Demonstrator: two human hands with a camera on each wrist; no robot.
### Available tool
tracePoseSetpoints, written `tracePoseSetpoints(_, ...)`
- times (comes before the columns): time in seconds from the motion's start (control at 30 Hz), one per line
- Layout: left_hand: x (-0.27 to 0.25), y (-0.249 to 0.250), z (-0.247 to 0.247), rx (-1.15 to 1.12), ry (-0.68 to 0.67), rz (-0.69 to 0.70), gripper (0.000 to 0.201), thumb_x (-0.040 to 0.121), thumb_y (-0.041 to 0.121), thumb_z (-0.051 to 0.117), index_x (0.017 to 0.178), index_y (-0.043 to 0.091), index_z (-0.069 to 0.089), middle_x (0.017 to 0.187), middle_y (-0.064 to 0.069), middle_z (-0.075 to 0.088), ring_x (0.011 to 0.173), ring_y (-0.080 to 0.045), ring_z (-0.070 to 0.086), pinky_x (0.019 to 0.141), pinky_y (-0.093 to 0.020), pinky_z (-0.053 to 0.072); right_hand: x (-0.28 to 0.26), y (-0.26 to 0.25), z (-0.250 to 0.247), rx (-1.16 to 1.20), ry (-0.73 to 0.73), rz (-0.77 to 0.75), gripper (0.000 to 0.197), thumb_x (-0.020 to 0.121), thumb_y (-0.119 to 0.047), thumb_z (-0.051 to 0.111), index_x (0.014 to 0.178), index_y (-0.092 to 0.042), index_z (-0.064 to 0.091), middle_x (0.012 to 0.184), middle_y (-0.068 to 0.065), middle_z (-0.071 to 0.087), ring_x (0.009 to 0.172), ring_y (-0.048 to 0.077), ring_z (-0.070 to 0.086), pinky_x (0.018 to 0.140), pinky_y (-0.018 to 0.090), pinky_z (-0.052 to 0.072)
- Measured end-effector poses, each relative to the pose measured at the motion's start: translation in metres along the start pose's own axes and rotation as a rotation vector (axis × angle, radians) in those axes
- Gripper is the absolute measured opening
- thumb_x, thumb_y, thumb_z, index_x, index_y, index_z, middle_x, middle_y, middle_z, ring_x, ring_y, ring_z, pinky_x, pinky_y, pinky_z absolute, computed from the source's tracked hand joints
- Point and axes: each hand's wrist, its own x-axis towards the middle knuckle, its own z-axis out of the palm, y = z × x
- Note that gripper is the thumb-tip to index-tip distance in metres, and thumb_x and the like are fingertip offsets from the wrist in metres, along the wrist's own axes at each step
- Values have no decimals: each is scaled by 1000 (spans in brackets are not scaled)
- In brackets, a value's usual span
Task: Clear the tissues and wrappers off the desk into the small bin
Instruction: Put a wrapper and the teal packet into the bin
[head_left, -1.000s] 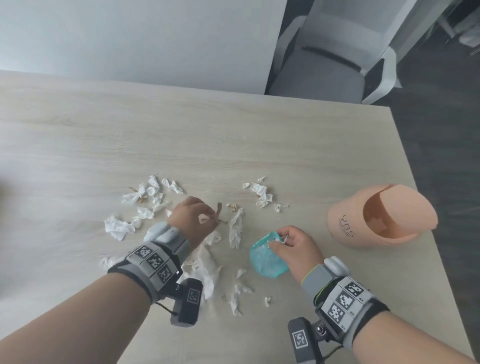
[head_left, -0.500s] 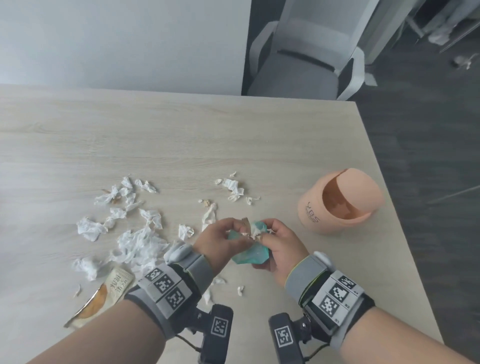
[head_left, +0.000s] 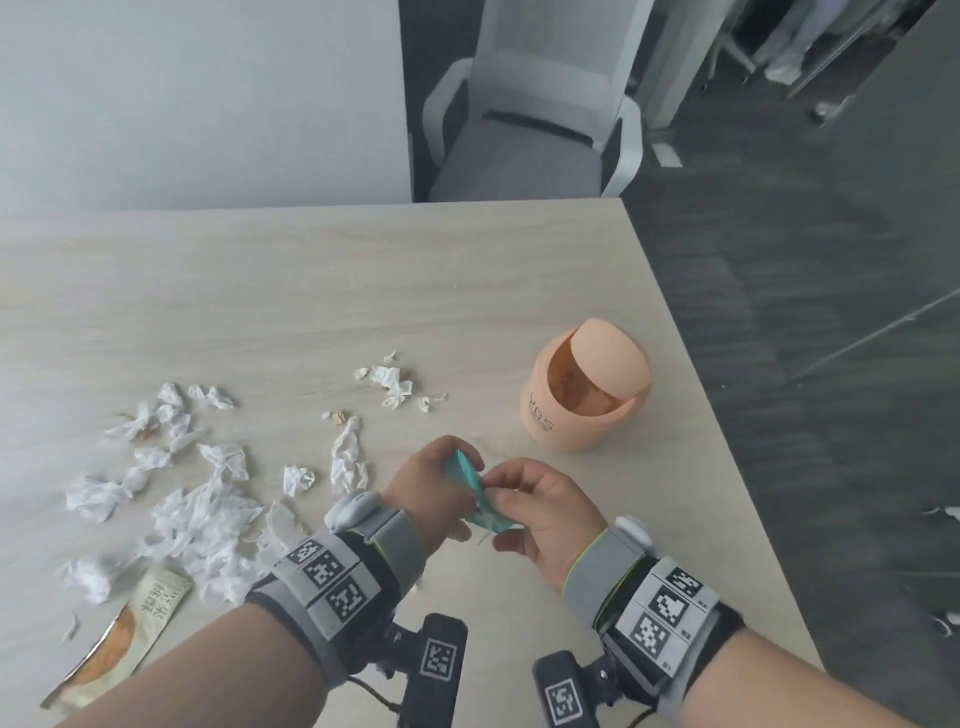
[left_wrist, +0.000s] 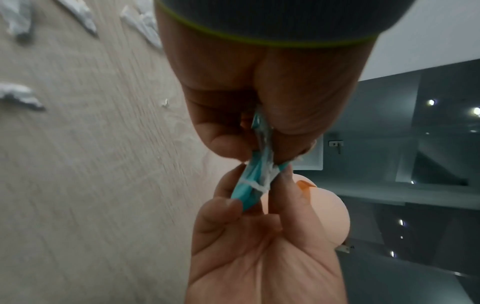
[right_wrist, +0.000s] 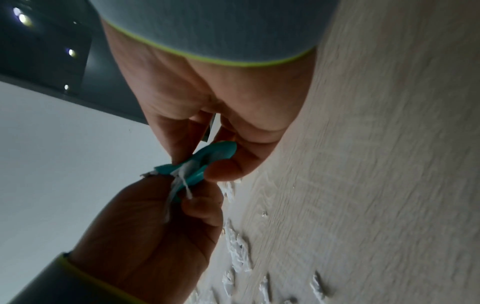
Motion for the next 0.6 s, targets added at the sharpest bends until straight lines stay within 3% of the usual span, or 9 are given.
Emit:
tracePoseSetpoints(0.13, -2, -1, 6, -249, -135, -54, 30, 69, -6, 55, 88, 15, 65, 92, -15, 63, 73, -28, 67, 58, -34, 55, -3, -6, -12, 56, 45, -5, 26, 86, 6, 63, 75, -18, 65, 73, 2, 64, 62, 15, 60, 53, 27, 45)
tracePoseSetpoints(0.23, -6, 5, 20, -380, -216, -87, 41, 61, 2, 58, 99, 11, 68, 98, -16, 68, 81, -27, 69, 53, -30, 56, -6, -11, -28, 91, 90, -3, 27, 87, 9, 60, 75, -15, 61, 72, 3, 65, 61, 15, 59, 52, 26, 44)
tracePoseSetpoints(0.33, -8, 11, 27, -493, -299, -109, 44, 70, -7, 49, 108, 3, 68, 103, -22, 69, 90, -31, 68, 48, -31, 55, -9, -15, -38, 96, 163, -13, 29, 86, 13, 56, 73, -13, 59, 76, 10, 62, 62, 18, 57, 52, 26, 43)
tracePoseSetpoints(0.43, -9, 9, 32, -499, -351, -65, 54, 81, -23, 34, 115, 3, 68, 109, -18, 71, 86, -24, 71, 53, -32, 59, -10, -18, -49, 89, 231, -21, 29, 86, 13, 55, 73, -13, 59, 80, 12, 64, 67, 21, 58, 55, 29, 45)
tracePoseSetpoints(0.5, -9, 8, 36, -415, -358, -7, 50, 84, -22, 47, 113, 10, 72, 106, -14, 73, 78, -19, 70, 56, -31, 59, -9, -19, -56, 58, 274, -34, 27, 84, 9, 60, 72, -16, 59, 81, 11, 65, 70, 22, 61, 56, 29, 49)
tracePoseSetpoints(0.6, -10, 10, 43, -271, -308, 62, 36, 82, -11, 67, 99, 19, 78, 99, -15, 75, 75, -20, 69, 56, -30, 59, -8, -20, -60, 32, 300, -32, 24, 80, 4, 67, 70, -17, 61, 81, 11, 66, 66, 22, 64, 56, 30, 52)
